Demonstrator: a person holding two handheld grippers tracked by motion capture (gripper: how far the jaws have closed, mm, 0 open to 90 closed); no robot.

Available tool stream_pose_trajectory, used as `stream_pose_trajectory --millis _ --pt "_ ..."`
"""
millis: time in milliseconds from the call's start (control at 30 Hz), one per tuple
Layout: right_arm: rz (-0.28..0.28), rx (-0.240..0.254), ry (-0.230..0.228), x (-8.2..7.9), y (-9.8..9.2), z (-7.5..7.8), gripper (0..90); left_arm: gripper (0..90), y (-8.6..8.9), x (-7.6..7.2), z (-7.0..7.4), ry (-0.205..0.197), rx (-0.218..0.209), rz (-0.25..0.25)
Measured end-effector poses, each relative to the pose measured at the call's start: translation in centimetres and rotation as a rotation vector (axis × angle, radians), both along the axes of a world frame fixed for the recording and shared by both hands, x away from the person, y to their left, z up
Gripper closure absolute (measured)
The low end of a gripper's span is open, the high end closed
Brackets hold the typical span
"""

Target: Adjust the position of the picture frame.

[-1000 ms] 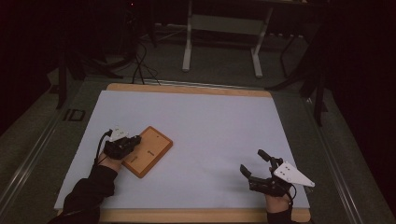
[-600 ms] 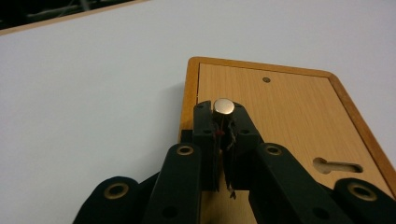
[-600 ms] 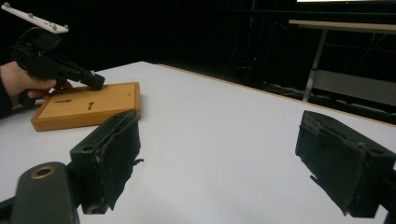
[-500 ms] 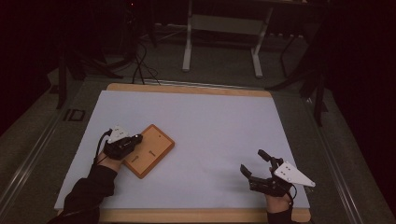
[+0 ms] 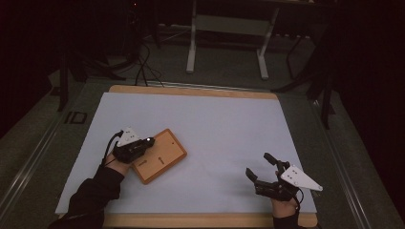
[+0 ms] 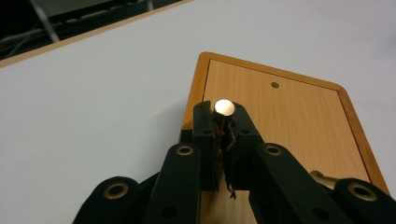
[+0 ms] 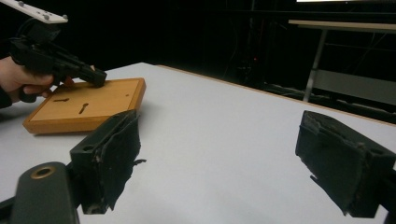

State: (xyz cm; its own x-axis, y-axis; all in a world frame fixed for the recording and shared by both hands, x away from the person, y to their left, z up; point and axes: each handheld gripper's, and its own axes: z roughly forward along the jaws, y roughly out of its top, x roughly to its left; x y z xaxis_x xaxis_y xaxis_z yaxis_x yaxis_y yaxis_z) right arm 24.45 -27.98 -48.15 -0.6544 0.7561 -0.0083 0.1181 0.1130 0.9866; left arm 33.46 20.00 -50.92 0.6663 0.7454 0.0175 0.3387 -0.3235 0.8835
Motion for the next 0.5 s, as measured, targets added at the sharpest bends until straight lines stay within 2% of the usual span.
stream_pose_trajectory --millis 100,233,433,500 --pt "0.0 0.001 -0.002 0.0 0.0 0.0 13.5 85.1 -0.9 0.1 0.5 -0.014 0.015 -0.031" --pt "-0.002 0.005 -0.001 -0.1 -0.2 0.1 13.5 85.1 -2.3 0.5 0.9 0.001 0.015 -0.067" --pt "-0.001 0.01 -0.002 -0.1 -0.2 0.1 13.5 85.1 -4.3 0.9 1.1 -0.005 0.027 -0.116" --pt "0.0 0.012 -0.002 -0.1 -0.3 0.1 13.5 85.1 -5.5 1.2 1.2 -0.003 0.026 -0.153"
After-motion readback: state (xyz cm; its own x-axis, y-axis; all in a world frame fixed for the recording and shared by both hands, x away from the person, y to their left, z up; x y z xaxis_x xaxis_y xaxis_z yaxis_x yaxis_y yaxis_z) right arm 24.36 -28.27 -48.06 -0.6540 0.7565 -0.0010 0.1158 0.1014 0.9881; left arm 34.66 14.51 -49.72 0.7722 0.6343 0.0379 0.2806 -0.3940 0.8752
